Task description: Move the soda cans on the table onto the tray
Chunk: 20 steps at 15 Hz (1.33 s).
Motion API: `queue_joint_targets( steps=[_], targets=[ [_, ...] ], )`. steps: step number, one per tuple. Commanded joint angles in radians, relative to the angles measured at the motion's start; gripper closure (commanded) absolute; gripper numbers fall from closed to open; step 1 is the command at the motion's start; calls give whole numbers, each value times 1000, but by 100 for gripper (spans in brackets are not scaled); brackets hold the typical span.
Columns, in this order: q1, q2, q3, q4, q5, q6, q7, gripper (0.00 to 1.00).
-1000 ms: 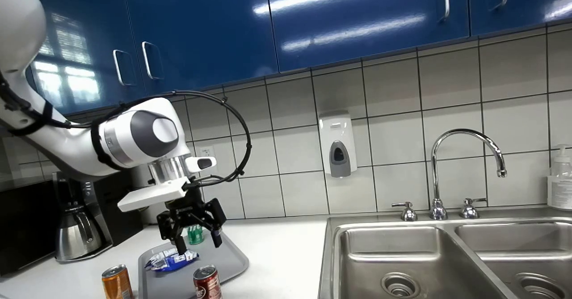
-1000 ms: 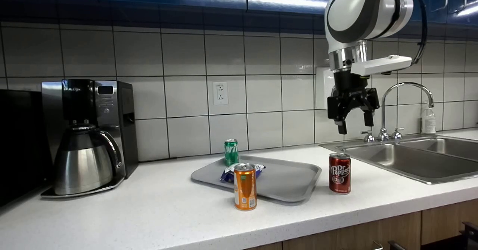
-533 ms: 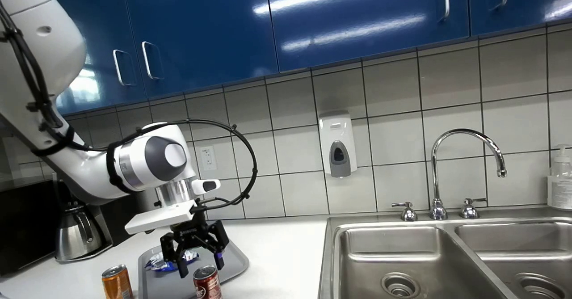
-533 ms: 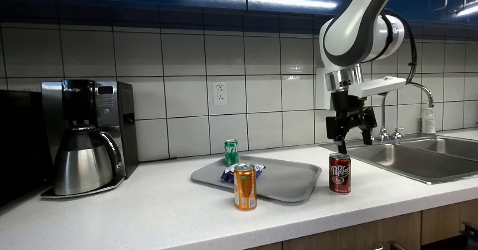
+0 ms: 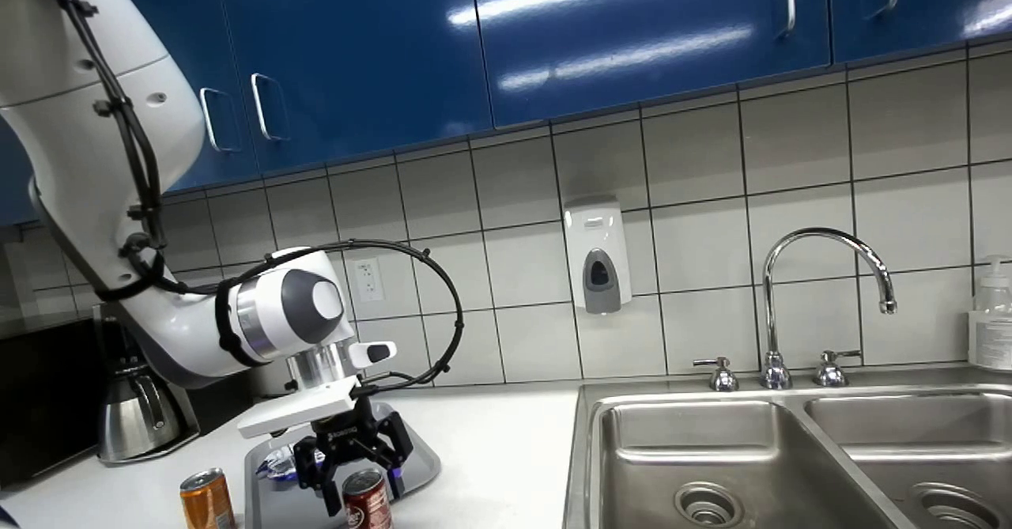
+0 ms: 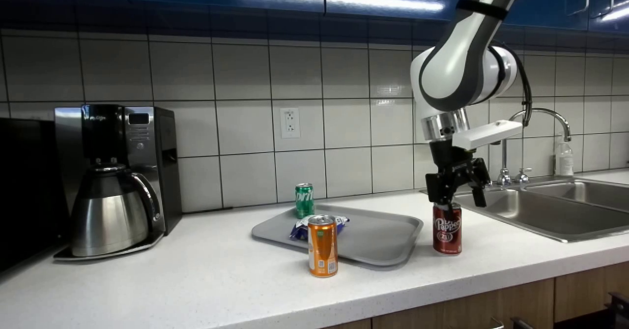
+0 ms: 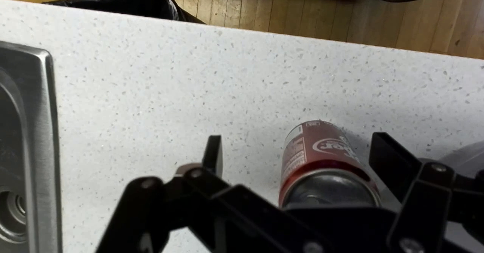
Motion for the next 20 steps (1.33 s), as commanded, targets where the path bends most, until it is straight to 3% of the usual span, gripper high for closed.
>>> queue_joint_targets(
  steps=[1,11,12,13,17,20],
  targets=[
    [8,74,6,56,-41,2,47,0],
    [46,193,-5,130,4,25,11,0],
    [46,199,-7,135,4,29,11,25],
    [46,203,-9,138,3,33,9,26],
    [45,211,-16,151,-4,36,12,57],
    [46,203,-18,156,-3,35,13,58]
  ],
)
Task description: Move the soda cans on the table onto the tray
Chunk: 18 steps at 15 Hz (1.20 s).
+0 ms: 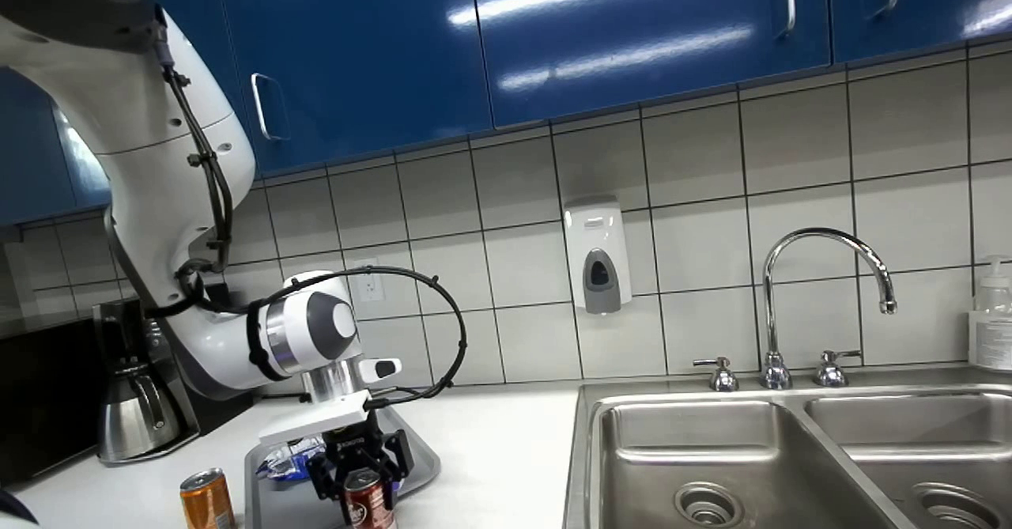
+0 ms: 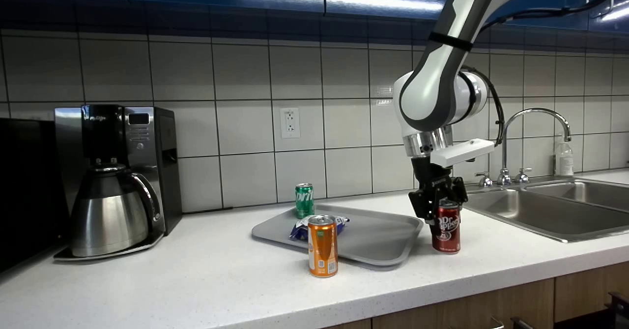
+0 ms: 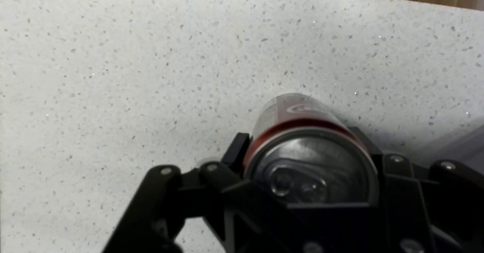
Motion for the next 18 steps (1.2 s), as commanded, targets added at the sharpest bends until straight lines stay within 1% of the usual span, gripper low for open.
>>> queue_joint_targets(
  steps=[1,6,9,15,18],
  targets=[
    [9,-1,-11,21,1,6,6,58],
    [12,-24,-7,38,10,20,9,58],
    [18,-17,-5,62,4,19,17,58],
    [37,43,-6,166,-9,0,48,58],
    [47,97,-11,236,-13,-10,66,58]
  ],
)
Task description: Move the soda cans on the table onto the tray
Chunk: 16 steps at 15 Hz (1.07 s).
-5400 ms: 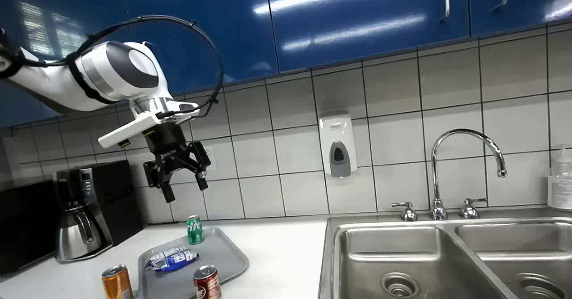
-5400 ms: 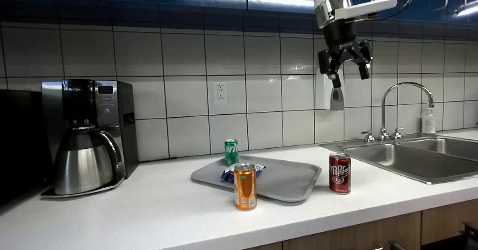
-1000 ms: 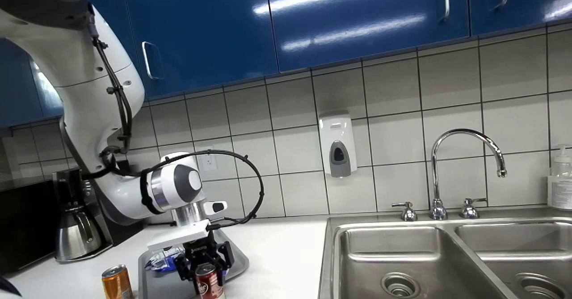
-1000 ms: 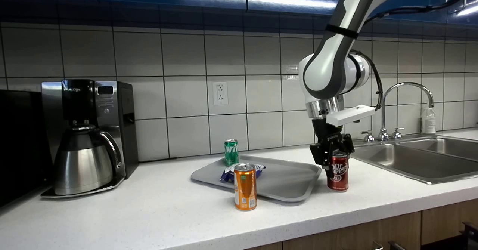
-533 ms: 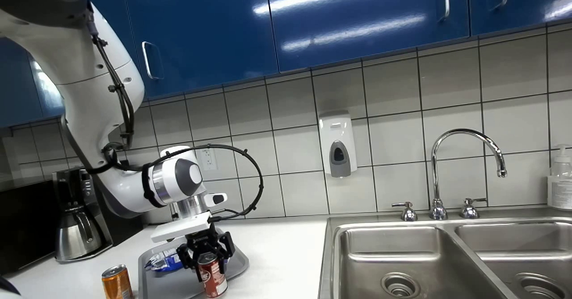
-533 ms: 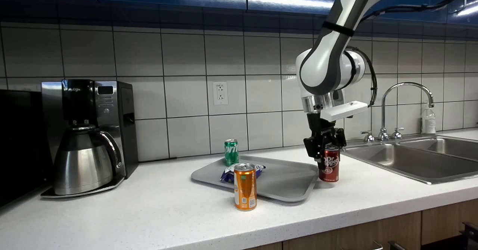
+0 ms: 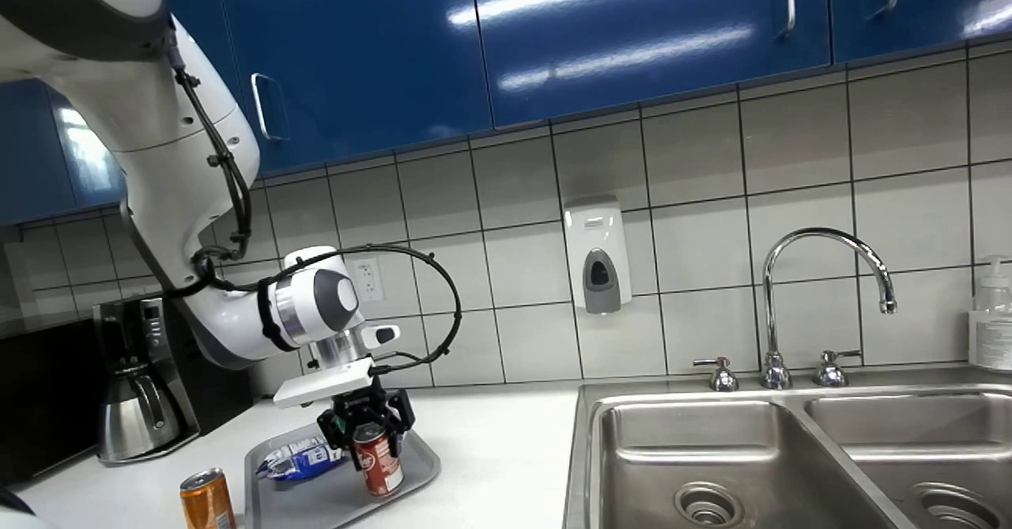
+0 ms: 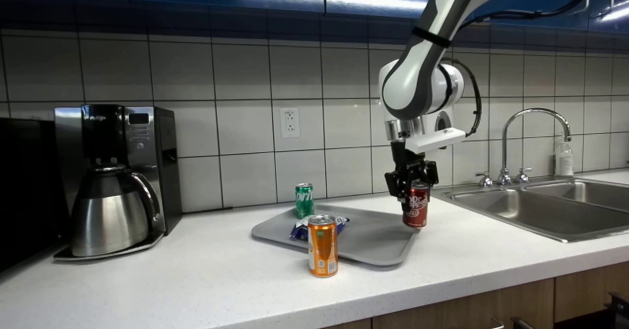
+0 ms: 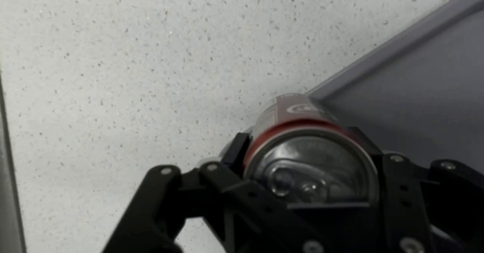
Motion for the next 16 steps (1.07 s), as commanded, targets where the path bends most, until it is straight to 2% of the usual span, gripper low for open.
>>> queue_joint_targets(
  steps=[1,8,14,15,16],
  targets=[
    [22,75,-12,112,-11,-38,44,58],
    [50,218,-33,268,1,-60,46,58],
    [67,270,-49,343,5,-93,44,58],
    [67,275,-49,352,9,-103,39,8],
    [68,280,-50,358,9,-108,40,7]
  ],
)
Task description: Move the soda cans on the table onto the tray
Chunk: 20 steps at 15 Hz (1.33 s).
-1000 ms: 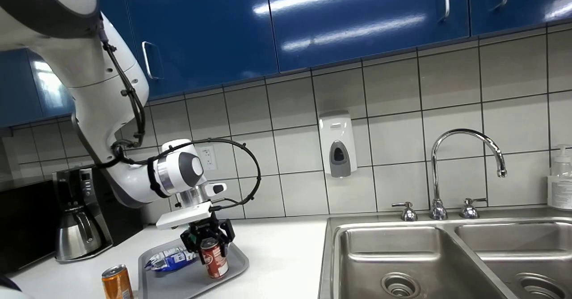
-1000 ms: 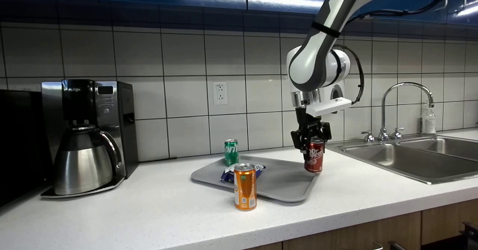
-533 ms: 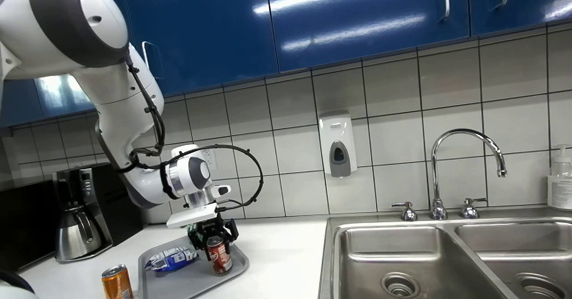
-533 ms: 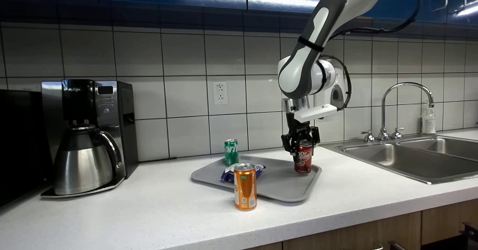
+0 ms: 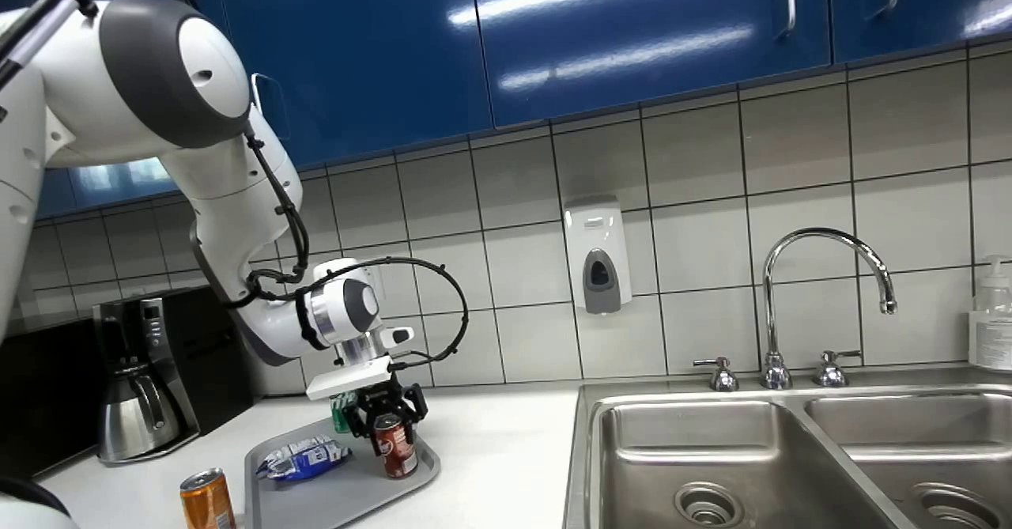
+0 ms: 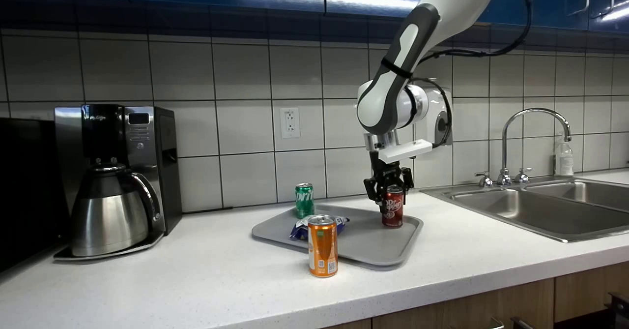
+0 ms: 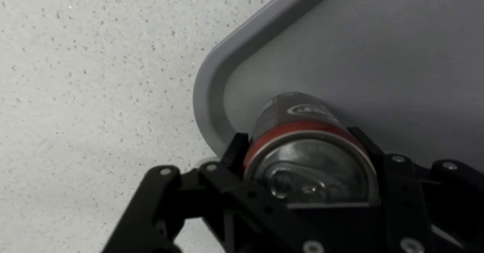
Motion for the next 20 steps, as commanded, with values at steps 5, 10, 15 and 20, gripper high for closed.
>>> queue_joint_targets(
  steps=[5,10,15,20],
  targets=[
    [20,31,-19,69,7,-51,17,0],
    [22,-13,-14,47,10,-31,8,0],
    [21,-112,-1,-26,18,18,-4,0],
    [21,-264,24,-153,25,81,-15,0]
  ],
)
